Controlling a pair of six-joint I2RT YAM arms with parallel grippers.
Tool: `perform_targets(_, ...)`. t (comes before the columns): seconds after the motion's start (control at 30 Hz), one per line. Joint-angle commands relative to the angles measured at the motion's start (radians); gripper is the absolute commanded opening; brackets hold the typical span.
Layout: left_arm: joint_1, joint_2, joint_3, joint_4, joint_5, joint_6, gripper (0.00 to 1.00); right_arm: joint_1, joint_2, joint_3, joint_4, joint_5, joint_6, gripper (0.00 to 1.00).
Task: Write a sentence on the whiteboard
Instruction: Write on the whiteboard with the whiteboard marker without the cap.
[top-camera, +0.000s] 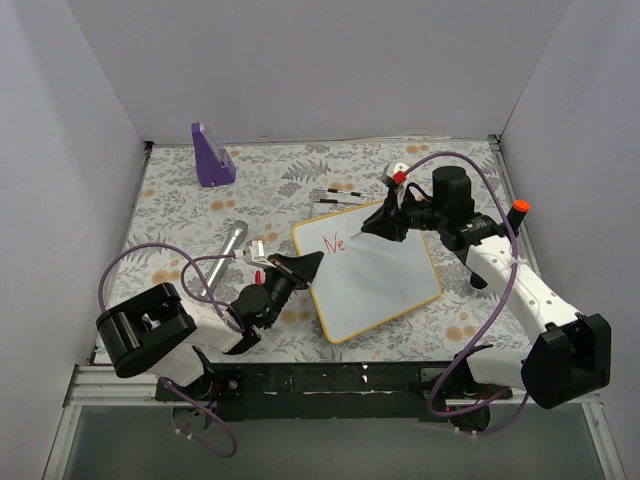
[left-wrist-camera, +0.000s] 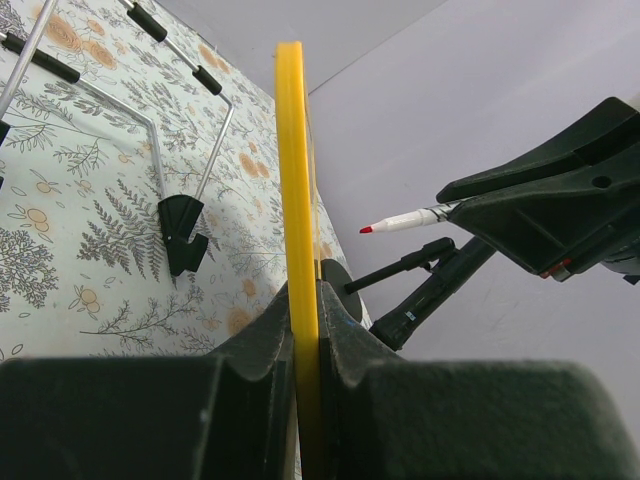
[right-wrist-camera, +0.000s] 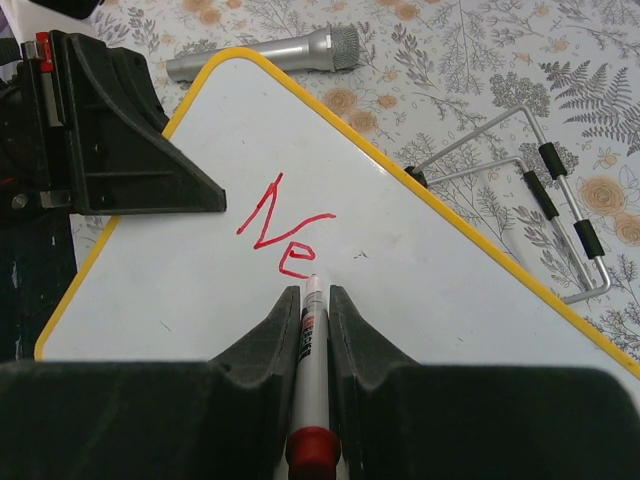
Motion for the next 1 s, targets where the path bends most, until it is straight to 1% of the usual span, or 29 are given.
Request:
perform_targets(0.0,-0.006,-0.001,-0.015,0.222,0.026,0.087,0.00,-0.006,0.014,-0.006,0.057,-0.019,-0.007,0.01)
perform_targets(0.53,-0.006,0.006,-0.010,0.220,0.026,0.081,0.00,-0.004,0.080,-0.001,0.111,-0.014,0.050,0.01)
perform_targets(0.97,-0.008,0.009,-0.004,0.225,0.035,0.084,0.00,0.001,0.109,0.002,0.111,-0.022,0.068,0.01)
